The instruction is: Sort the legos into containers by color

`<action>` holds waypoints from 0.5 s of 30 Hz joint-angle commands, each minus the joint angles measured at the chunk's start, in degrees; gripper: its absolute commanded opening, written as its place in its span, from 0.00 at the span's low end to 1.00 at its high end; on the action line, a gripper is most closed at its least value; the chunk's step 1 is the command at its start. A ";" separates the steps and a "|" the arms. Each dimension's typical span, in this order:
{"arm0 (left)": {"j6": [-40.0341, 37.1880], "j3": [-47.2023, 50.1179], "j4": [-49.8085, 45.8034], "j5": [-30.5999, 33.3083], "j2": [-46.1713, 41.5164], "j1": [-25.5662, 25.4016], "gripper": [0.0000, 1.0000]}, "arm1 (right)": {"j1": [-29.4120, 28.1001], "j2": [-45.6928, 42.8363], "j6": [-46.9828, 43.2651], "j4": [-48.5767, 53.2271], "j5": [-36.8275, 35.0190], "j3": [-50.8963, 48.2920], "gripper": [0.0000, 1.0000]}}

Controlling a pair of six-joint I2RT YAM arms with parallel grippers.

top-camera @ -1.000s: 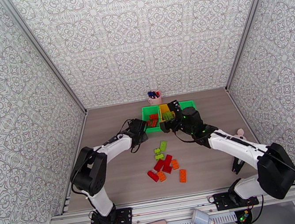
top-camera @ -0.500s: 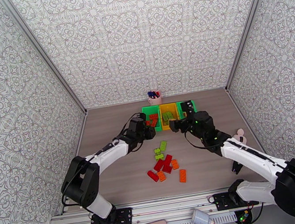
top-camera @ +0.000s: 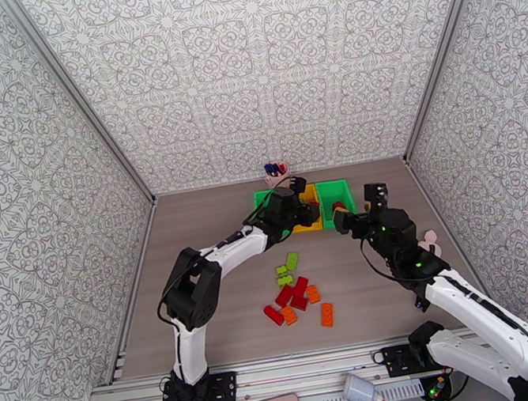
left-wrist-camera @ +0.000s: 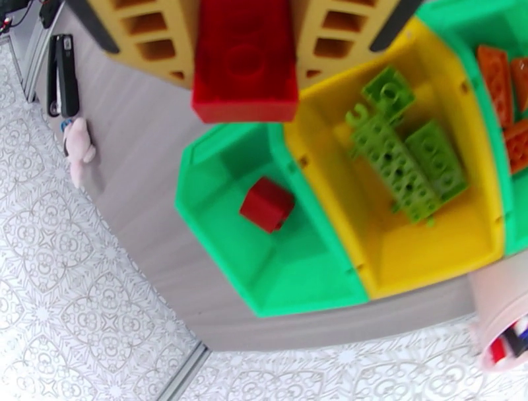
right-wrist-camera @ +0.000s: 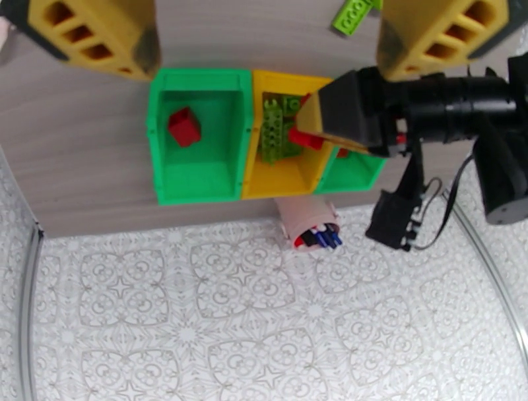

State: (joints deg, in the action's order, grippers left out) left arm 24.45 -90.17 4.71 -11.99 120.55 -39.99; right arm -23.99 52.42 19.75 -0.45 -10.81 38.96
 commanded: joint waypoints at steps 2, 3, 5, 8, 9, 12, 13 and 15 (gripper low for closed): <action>2.36 -8.41 0.94 2.36 6.22 -1.13 0.27 | 0.65 -2.04 0.71 3.15 -1.95 -1.69 0.90; 2.87 -10.46 0.47 2.73 8.30 -1.28 0.27 | 0.78 -2.28 0.70 3.12 -1.94 -1.84 0.90; 3.41 -13.69 -0.13 3.46 10.96 -1.63 0.28 | 0.92 -2.41 0.81 2.82 -2.02 -2.26 0.90; 4.07 -18.34 -1.58 4.52 14.38 -1.89 0.28 | 1.14 -1.97 1.23 2.05 -1.80 -2.62 0.89; 4.36 -20.14 -2.39 4.80 15.54 -1.94 0.28 | 1.14 -1.75 1.31 1.66 -1.55 -2.58 0.90; 4.21 -24.72 -5.04 4.96 18.52 -1.94 0.29 | 1.25 -1.47 1.41 1.31 -1.10 -2.42 0.89; 4.13 -26.15 -5.68 4.87 19.44 -1.94 0.29 | 1.30 -1.53 1.35 1.34 -1.06 -2.35 0.89; 3.96 -28.28 -6.57 4.65 20.94 -1.93 0.29 | 1.41 -1.69 1.17 1.95 -1.04 -2.22 0.89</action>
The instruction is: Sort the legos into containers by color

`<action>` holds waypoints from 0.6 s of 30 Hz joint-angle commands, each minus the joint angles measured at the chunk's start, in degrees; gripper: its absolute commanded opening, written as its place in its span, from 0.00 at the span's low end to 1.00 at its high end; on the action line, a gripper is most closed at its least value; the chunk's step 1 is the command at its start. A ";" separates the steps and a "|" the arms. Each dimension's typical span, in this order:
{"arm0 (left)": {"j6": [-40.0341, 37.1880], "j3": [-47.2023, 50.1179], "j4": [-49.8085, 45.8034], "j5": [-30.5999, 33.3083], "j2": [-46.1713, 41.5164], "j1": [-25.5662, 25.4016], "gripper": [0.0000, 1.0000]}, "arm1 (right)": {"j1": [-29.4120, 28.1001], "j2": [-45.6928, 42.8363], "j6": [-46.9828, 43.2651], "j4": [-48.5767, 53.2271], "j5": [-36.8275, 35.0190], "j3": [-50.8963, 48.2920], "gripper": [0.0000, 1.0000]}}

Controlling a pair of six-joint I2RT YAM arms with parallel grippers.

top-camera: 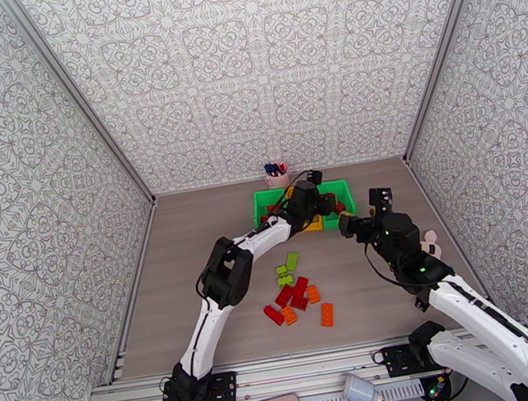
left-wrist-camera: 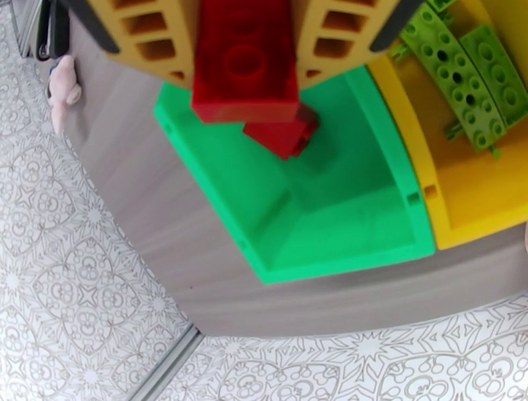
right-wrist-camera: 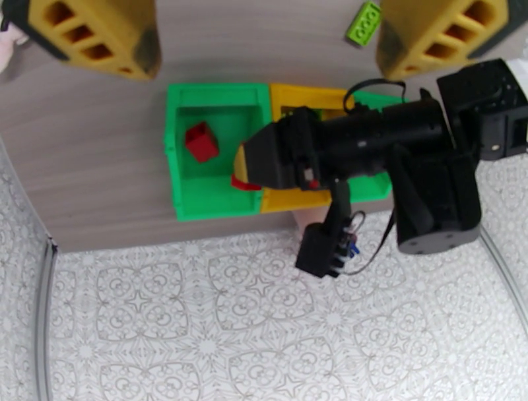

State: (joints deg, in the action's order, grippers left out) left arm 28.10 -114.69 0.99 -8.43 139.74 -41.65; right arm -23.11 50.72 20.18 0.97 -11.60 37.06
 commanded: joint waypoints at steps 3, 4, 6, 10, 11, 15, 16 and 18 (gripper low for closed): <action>-0.05 -7.57 -4.16 0.95 3.61 -0.27 0.30 | 0.62 -0.75 0.62 1.32 -0.43 -0.41 0.90; -0.23 -8.58 -4.77 0.95 4.22 -0.27 0.31 | 0.70 -1.04 0.65 1.54 -0.53 -0.43 0.89; -0.56 -9.84 -5.48 0.86 5.00 -0.28 0.34 | 0.83 -1.49 0.63 1.95 -0.63 -0.57 0.90; -1.35 -10.33 -5.54 0.32 4.57 -0.28 0.51 | 0.93 -2.03 0.58 2.83 -0.64 -0.33 0.90; -1.67 -10.21 -5.74 0.25 4.11 -0.28 0.55 | 0.93 -2.03 0.64 3.10 -0.63 -0.19 0.89; -4.05 -5.62 -3.61 0.64 -0.58 -0.34 0.73 | 1.01 -1.92 0.71 4.45 -0.56 0.53 0.89; -4.48 -1.72 -1.44 1.30 -2.90 -0.38 0.75 | 1.02 -1.85 0.75 4.71 -0.60 0.59 0.89; -5.64 5.03 2.61 2.04 -7.69 -0.44 0.81 | 0.97 -1.69 0.86 5.15 -0.71 0.67 0.89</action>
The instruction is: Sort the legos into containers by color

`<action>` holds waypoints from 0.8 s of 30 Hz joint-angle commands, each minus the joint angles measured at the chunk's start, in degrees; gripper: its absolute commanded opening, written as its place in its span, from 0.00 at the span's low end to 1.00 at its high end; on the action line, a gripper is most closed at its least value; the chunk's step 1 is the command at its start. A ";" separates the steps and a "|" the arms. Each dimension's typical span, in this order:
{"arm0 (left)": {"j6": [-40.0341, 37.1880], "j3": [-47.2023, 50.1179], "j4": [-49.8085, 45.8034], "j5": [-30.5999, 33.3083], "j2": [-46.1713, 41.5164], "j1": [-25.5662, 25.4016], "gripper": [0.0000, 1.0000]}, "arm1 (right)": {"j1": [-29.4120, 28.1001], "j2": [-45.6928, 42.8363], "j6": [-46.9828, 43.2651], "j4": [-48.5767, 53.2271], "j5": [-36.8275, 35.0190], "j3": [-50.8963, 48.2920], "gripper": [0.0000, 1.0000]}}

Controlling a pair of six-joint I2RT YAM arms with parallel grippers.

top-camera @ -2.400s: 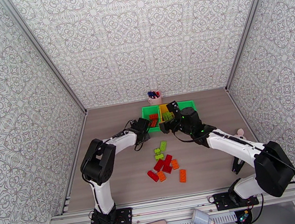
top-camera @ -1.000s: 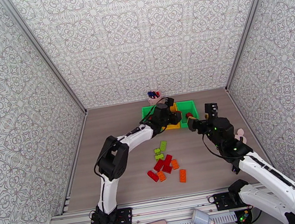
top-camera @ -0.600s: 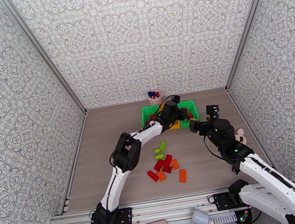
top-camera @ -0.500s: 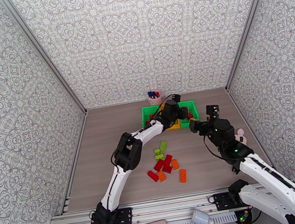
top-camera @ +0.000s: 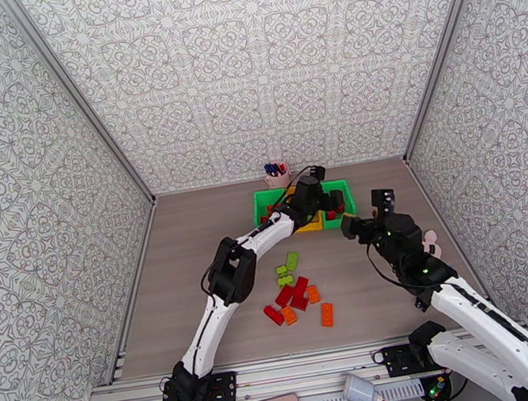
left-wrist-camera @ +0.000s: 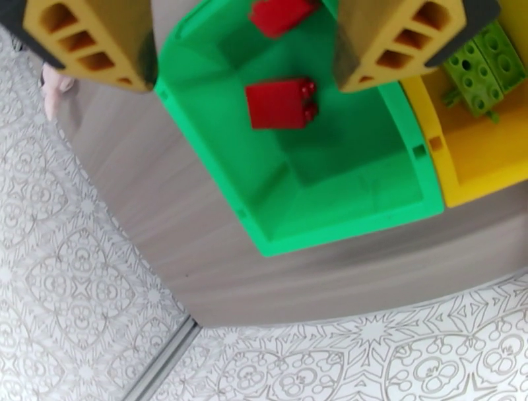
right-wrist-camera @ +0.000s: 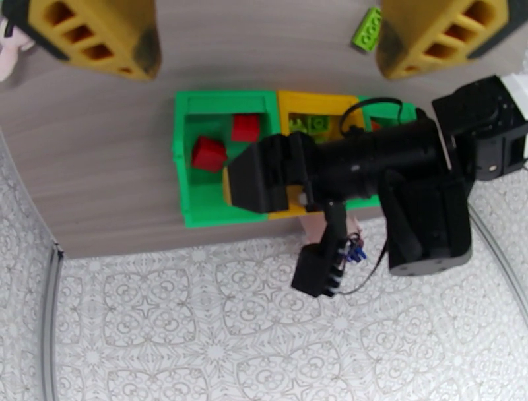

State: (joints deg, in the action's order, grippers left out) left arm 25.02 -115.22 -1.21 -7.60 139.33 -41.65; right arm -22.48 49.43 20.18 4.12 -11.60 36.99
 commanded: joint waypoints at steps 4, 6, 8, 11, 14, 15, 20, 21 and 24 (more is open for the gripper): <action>-5.40 18.56 9.46 1.96 -17.53 -0.38 0.89 | 0.39 0.80 0.51 4.33 0.14 1.73 0.89; -6.90 25.14 11.41 2.49 -22.44 -0.43 0.93 | 0.33 1.72 0.55 6.34 0.48 2.58 0.89; -8.56 32.01 13.08 2.85 -27.42 -0.41 0.97 | 0.34 2.78 0.63 8.58 1.05 3.40 0.89; -10.60 41.56 14.43 3.90 -35.01 -0.42 1.00 | 0.32 4.49 0.31 12.30 3.29 4.41 0.90; -13.31 49.48 14.09 3.04 -42.55 -0.44 1.00 | -0.31 6.21 0.54 16.17 4.78 4.89 0.90; -14.07 51.74 13.49 2.49 -45.17 -0.40 1.00 | -0.88 6.81 0.77 17.55 4.91 5.01 0.90; -19.51 61.09 9.67 -1.67 -56.73 -0.43 1.00 | -6.85 9.48 3.39 23.25 2.66 5.37 0.92; -20.16 62.63 8.42 -2.36 -58.92 -0.44 1.00 | -8.48 10.04 4.19 24.04 2.05 5.23 0.92; -23.06 65.95 3.46 -6.03 -64.61 -0.11 1.00 | -13.14 11.92 7.46 25.73 1.12 4.85 0.93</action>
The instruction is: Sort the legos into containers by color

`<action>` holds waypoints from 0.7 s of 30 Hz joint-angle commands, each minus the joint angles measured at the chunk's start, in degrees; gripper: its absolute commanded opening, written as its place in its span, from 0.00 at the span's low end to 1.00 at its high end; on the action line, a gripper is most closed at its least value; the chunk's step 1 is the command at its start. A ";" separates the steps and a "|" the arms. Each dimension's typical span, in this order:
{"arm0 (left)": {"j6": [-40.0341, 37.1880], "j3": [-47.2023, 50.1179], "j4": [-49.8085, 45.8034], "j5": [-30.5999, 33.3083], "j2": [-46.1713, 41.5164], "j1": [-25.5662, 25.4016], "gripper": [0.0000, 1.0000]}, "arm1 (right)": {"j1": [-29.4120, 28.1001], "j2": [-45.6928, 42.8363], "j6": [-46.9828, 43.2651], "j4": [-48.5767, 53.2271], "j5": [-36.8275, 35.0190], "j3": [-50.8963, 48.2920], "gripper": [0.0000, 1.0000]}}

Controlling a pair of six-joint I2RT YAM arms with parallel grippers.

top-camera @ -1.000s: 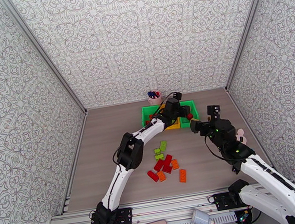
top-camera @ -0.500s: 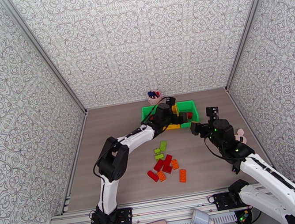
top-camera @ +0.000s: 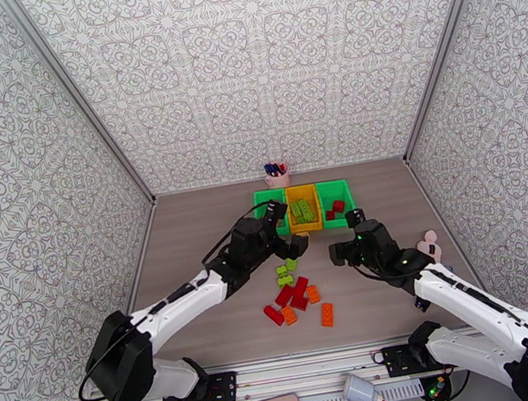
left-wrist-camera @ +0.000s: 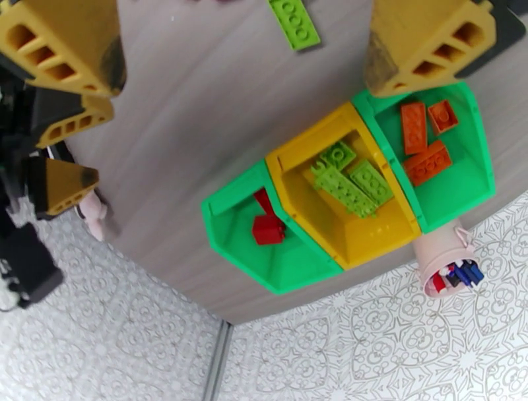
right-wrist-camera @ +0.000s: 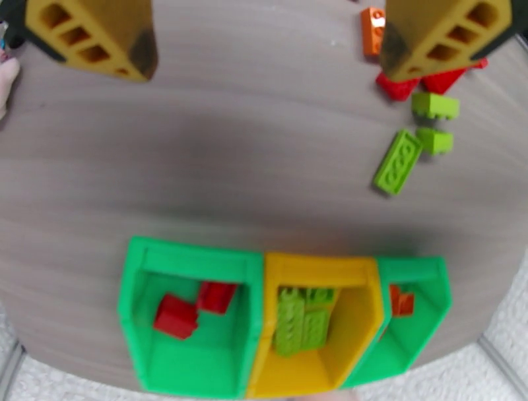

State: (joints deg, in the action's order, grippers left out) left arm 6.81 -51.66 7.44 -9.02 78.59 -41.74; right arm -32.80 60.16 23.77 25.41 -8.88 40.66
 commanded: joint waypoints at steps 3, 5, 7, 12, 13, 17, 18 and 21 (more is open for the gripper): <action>-7.82 4.95 -10.63 -9.64 -9.06 0.40 1.00 | -7.78 3.10 7.43 6.29 -2.43 1.08 0.93; -9.44 6.79 -13.29 -11.78 -12.56 0.52 1.00 | -10.83 4.30 9.45 7.44 -2.88 1.23 0.93; -11.18 9.51 -14.94 -13.60 -16.37 0.78 1.00 | -13.70 5.95 11.25 8.07 -3.09 1.42 0.94; -16.26 17.39 -13.39 -15.48 -23.76 1.06 1.00 | -18.34 11.45 13.15 6.67 -2.43 2.81 0.90; -17.06 18.86 -12.43 -15.52 -24.79 1.06 1.00 | -19.02 13.03 12.77 6.08 -1.60 3.61 0.88; -18.31 22.01 -9.10 -14.80 -26.72 0.69 1.00 | -19.96 18.12 12.15 5.23 1.56 6.60 0.84; -18.49 22.12 -9.18 -14.75 -26.73 0.43 1.00 | -19.95 19.38 12.16 4.97 1.97 7.09 0.83; -19.08 21.88 -10.33 -14.35 -26.73 -0.42 1.00 | -20.03 22.42 12.44 4.93 2.57 8.40 0.77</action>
State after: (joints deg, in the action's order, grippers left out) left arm -9.87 -29.87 -4.05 -22.72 52.53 -41.52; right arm -52.47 80.49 35.59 30.63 -8.01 46.72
